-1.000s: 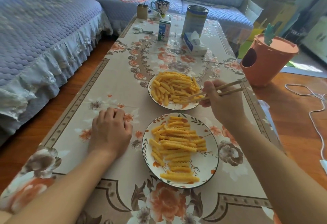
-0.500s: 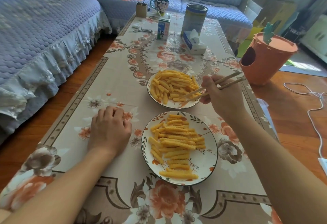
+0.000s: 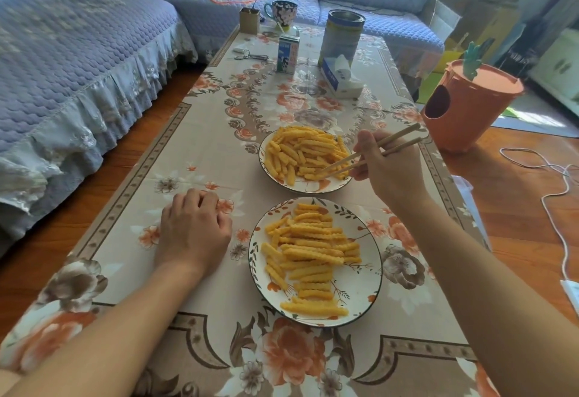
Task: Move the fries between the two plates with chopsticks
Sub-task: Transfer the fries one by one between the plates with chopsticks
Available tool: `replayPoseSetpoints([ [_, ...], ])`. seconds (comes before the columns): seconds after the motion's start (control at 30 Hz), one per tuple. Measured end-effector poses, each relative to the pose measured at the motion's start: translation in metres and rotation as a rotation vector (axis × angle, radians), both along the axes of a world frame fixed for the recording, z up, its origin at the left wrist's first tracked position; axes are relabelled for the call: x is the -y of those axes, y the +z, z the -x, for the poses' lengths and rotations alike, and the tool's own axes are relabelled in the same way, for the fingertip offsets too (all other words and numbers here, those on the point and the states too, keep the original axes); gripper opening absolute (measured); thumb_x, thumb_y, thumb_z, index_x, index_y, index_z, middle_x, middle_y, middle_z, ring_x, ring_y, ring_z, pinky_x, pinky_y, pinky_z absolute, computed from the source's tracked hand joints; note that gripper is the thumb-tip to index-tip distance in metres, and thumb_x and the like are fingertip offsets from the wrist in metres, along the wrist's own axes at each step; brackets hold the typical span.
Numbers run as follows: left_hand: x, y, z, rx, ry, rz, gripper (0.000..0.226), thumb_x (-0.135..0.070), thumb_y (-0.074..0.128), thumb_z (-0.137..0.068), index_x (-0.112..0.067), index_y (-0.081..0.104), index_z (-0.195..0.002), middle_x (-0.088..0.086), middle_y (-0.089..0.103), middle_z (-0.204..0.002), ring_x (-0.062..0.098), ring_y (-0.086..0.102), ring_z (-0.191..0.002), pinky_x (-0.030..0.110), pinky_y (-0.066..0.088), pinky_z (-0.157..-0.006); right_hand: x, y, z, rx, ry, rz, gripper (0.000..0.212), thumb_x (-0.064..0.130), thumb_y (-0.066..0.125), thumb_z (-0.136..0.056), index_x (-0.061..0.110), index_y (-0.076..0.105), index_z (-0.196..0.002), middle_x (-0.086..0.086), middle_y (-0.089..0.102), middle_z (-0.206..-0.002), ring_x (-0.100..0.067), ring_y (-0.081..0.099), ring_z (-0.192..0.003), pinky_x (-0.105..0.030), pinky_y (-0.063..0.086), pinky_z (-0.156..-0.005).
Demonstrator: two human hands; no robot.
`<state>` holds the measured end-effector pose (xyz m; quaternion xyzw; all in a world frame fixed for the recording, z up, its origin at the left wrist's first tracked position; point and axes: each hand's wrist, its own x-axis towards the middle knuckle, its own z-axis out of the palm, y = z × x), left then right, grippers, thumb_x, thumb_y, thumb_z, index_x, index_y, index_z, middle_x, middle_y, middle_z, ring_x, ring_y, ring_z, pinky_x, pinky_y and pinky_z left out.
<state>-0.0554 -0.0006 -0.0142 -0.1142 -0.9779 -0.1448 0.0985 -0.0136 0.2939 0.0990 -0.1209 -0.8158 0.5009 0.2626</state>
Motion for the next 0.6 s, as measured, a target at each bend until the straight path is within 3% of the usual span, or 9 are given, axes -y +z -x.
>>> replayPoseSetpoints([
  [0.17, 0.000, -0.002, 0.000, -0.007, 0.005, -0.004, 0.023, -0.028, 0.055, -0.092, -0.015, 0.061, -0.109, 0.009, 0.057, -0.110, 0.029, 0.047, -0.103, 0.046, 0.043, -0.090, -0.001, 0.005, -0.012, -0.041, 0.012, 0.029, 0.031, 0.028, 0.057, -0.104, 0.005, 0.069, -0.087, -0.015, 0.067, -0.068, -0.022, 0.068, -0.050, -0.025, 0.056, -0.048],
  [0.33, 0.000, -0.003, 0.001, -0.017, 0.001, -0.008, 0.023, -0.028, 0.054, -0.092, -0.015, 0.060, -0.110, 0.008, 0.057, -0.110, 0.028, 0.047, -0.103, 0.045, 0.042, -0.090, -0.003, 0.003, -0.010, -0.011, 0.004, 0.007, 0.024, 0.023, 0.064, -0.101, 0.007, 0.073, -0.085, -0.019, 0.069, -0.063, -0.020, 0.067, -0.048, -0.028, 0.058, -0.050],
  [0.43, 0.000, -0.002, 0.001, -0.030, -0.003, -0.011, 0.026, -0.031, 0.048, -0.091, -0.016, 0.061, -0.109, 0.008, 0.057, -0.109, 0.027, 0.047, -0.102, 0.045, 0.043, -0.088, -0.001, 0.000, -0.005, 0.002, -0.010, 0.012, 0.023, 0.022, 0.065, -0.100, 0.011, 0.073, -0.081, -0.021, 0.069, -0.064, -0.027, 0.068, -0.050, -0.033, 0.060, -0.052],
  [0.6, -0.001, 0.000, 0.001, -0.022, -0.006, -0.007, 0.033, -0.035, 0.041, -0.087, -0.017, 0.060, -0.106, 0.008, 0.057, -0.107, 0.028, 0.048, -0.099, 0.046, 0.043, -0.086, -0.002, 0.001, -0.005, 0.021, -0.028, 0.045, 0.027, 0.024, 0.063, -0.101, 0.006, 0.073, -0.084, -0.015, 0.069, -0.064, -0.022, 0.067, -0.047, -0.026, 0.056, -0.048],
])
